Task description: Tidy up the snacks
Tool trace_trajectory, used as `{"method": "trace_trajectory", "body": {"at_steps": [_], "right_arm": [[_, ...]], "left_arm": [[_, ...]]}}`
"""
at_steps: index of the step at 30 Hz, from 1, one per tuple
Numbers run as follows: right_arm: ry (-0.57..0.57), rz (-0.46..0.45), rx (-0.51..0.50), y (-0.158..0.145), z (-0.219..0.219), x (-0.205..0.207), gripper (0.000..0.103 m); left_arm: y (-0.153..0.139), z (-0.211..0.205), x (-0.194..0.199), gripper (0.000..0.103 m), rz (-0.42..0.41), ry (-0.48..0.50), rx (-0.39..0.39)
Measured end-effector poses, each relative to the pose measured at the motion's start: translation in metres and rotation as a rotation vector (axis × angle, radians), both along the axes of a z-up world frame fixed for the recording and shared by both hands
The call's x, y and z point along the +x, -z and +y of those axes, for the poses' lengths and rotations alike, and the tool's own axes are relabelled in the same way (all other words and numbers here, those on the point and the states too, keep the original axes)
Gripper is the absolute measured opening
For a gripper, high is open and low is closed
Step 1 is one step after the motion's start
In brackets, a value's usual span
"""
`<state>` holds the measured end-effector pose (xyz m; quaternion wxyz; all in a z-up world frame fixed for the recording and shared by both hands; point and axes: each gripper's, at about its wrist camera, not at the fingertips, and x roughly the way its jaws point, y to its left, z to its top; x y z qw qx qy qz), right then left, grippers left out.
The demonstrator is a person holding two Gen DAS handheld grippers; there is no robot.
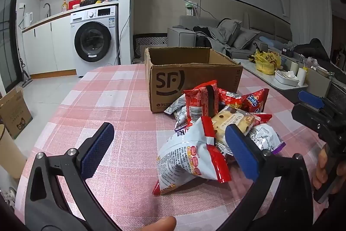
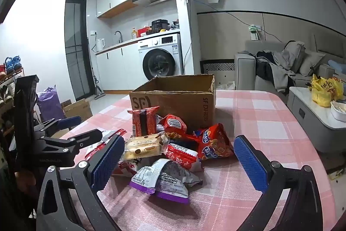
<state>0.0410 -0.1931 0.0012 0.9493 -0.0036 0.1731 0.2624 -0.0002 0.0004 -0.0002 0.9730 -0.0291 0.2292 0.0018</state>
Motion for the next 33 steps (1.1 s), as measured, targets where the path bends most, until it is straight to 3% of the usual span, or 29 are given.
{"method": "trace_trajectory", "body": {"at_steps": [33], "right_arm": [[0.038, 0.011, 0.015, 0.0007, -0.0038, 0.0031, 0.103]], "left_arm": [[-0.0003, 0.0013, -0.0014, 0.102, 0.008, -0.007, 0.011]]}}
